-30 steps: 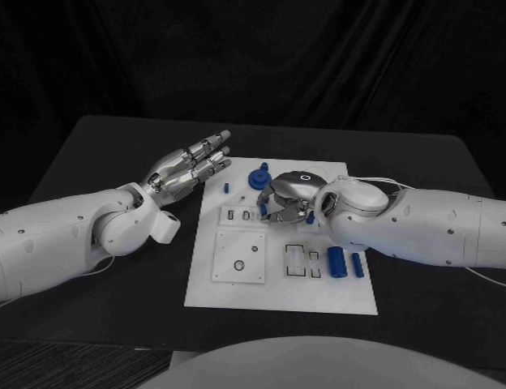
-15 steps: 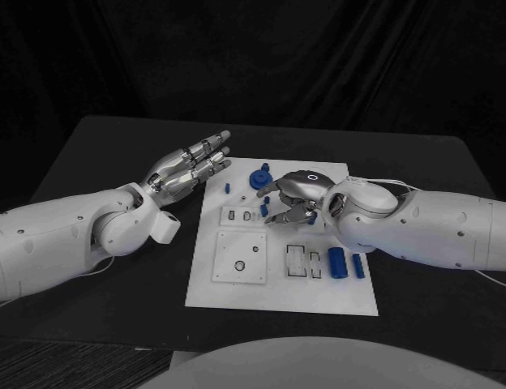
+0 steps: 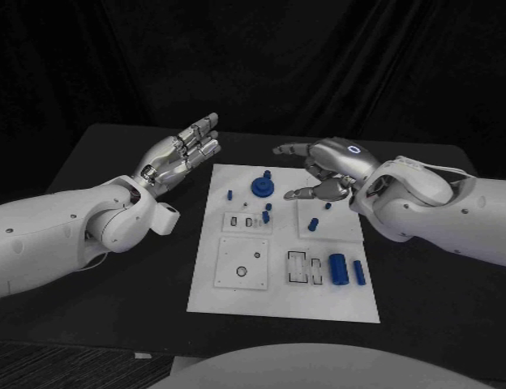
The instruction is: Assemble the parts on the task board
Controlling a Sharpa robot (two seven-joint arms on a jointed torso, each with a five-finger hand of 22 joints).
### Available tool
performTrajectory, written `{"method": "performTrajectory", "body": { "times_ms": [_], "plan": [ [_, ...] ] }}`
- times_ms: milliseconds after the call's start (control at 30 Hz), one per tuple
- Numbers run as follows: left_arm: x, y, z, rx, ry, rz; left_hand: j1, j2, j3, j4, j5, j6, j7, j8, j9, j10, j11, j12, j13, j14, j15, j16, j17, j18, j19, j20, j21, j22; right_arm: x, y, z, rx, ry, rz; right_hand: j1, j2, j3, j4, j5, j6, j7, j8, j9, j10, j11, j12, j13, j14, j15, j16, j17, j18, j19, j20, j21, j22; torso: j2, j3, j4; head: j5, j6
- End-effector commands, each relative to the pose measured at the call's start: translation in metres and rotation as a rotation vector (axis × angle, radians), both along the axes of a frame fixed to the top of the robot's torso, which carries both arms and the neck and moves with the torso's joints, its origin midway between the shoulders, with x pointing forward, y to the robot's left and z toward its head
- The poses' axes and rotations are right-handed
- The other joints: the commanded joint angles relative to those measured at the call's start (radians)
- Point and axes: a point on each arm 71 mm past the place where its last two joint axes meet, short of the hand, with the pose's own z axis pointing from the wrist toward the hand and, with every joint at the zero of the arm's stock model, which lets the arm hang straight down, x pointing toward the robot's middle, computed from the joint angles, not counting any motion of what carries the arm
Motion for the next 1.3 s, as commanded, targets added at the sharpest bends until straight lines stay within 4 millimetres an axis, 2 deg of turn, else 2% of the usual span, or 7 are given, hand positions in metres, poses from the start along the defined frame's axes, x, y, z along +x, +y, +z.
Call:
{"method": "performTrajectory", "body": {
  "times_ms": [33, 333, 567, 633, 800, 967, 1300],
  "plan": [
    [0.003, 0.004, 0.013, 0.093, -0.152, 0.110, 0.018, 0.002, 0.007, -0.011, 0.009, 0.015, 0.029, 0.008, 0.004, 0.000, 0.010, -0.003, -0.001, 0.000, 0.016, -0.004, -0.001, 0.009, 0.009, 0.014, 0.010, 0.005, -0.004, -0.012, 0.015, 0.025, -0.050, -0.019, -0.007, -0.010, -0.008, 0.001, -0.002, -0.004, 0.000, -0.004, -0.003, 0.104, -0.004, 0.003, 0.262, 0.105, -0.002, 0.006, 0.263, 0.015, -0.009, 0.001, -0.006, 0.076, -0.018, 0.0035, -0.0013, 0.005, 0.001],
    [0.007, 0.002, 0.040, 0.257, -0.295, 0.138, 0.124, -0.022, 0.090, -0.074, 0.131, 0.472, 0.149, 0.136, 0.071, 0.658, 0.200, 0.368, 0.286, 0.674, 0.052, 0.338, 0.213, -0.028, 0.552, 0.013, 0.324, 0.143, -0.014, -0.043, 0.023, 0.011, -0.040, -0.082, -0.004, 0.043, 0.022, -0.004, -0.001, 0.063, 0.009, 0.016, 0.006, 0.104, 0.001, 0.003, 0.262, 0.105, 0.001, 0.006, 0.263, 0.012, -0.001, 0.002, 0.005, 0.080, -0.035, 0.0106, -0.0159, 0.004, 0.003],
    [0.018, -0.011, 0.051, 0.578, -0.260, 0.060, -0.180, -0.033, -0.084, 0.008, -0.141, 0.648, 0.187, 0.168, 0.115, 0.719, 0.102, 1.016, 0.770, 0.760, -0.050, 1.001, 0.593, 0.010, 0.816, -0.042, 0.497, 0.226, -0.016, -0.067, 0.016, -0.017, -0.006, -0.142, -0.004, 0.075, 0.038, -0.006, 0.001, 0.085, 0.010, 0.022, 0.004, 0.104, 0.003, 0.003, 0.262, 0.105, 0.003, 0.006, 0.263, 0.011, 0.007, 0.005, 0.011, 0.083, -0.049, 0.0209, -0.0332, 0.002, 0.002],
    [0.021, -0.015, 0.051, 0.678, -0.224, 0.032, -0.273, -0.038, -0.133, 0.010, -0.135, 0.678, 0.180, 0.177, 0.135, 1.097, 0.080, 1.331, 1.169, 0.952, -0.076, 1.266, 0.878, 0.005, 0.876, -0.078, 0.627, 0.311, -0.017, -0.071, 0.013, -0.022, 0.001, -0.152, -0.004, 0.078, 0.038, -0.006, 0.001, 0.086, 0.009, 0.022, 0.004, 0.104, 0.002, 0.003, 0.262, 0.105, 0.003, 0.006, 0.263, 0.011, 0.008, 0.004, 0.013, 0.084, -0.053, 0.0236, -0.0414, 0.005, 0.000],
    [0.027, -0.021, 0.050, 0.854, -0.131, -0.001, -0.279, -0.018, -0.158, 0.019, -0.141, 0.745, 0.161, 0.203, 0.187, 1.571, 0.058, 1.567, 1.570, 1.477, -0.096, 1.556, 1.476, -0.041, 0.968, -0.120, 1.084, 0.746, -0.017, -0.078, 0.008, -0.036, 0.020, -0.173, -0.005, 0.082, 0.039, -0.007, 0.001, 0.094, 0.008, 0.024, 0.004, 0.104, 0.001, 0.003, 0.262, 0.105, 0.002, 0.006, 0.263, 0.010, 0.011, 0.004, 0.019, 0.086, -0.062, 0.0288, -0.0587, 0.022, -0.013],
    [0.031, -0.030, 0.049, 1.038, -0.110, 0.021, -0.389, -0.022, -0.197, 0.016, -0.134, 0.851, 0.113, 0.279, 0.271, 1.571, 0.017, 1.567, 1.570, 1.571, -0.138, 1.567, 1.570, -0.114, 1.321, -0.138, 1.444, 1.302, -0.017, -0.081, 0.003, -0.045, 0.038, -0.185, -0.008, 0.095, 0.042, -0.008, 0.003, 0.109, 0.009, 0.028, 0.004, 0.104, 0.001, 0.003, 0.262, 0.105, 0.001, 0.006, 0.263, 0.010, 0.015, 0.003, 0.020, 0.087, -0.067, 0.0364, -0.0796, 0.046, -0.021],
    [0.037, -0.057, 0.038, 1.276, -0.020, -0.035, -0.273, 0.001, -0.108, -0.008, -0.074, 0.871, 0.073, 0.373, 0.470, 1.571, -0.024, 1.567, 1.570, 1.571, -0.179, 1.567, 1.570, -0.143, 1.442, -0.171, 1.514, 1.455, -0.017, -0.078, -0.002, -0.052, 0.056, -0.191, 0.027, 0.103, 0.048, -0.018, 0.018, 0.153, 0.010, 0.039, 0.004, 0.104, 0.001, 0.003, 0.262, 0.105, 0.000, 0.006, 0.263, 0.008, 0.025, 0.002, 0.030, 0.091, -0.068, 0.0525, -0.1026, 0.063, -0.021]
  ]
}}
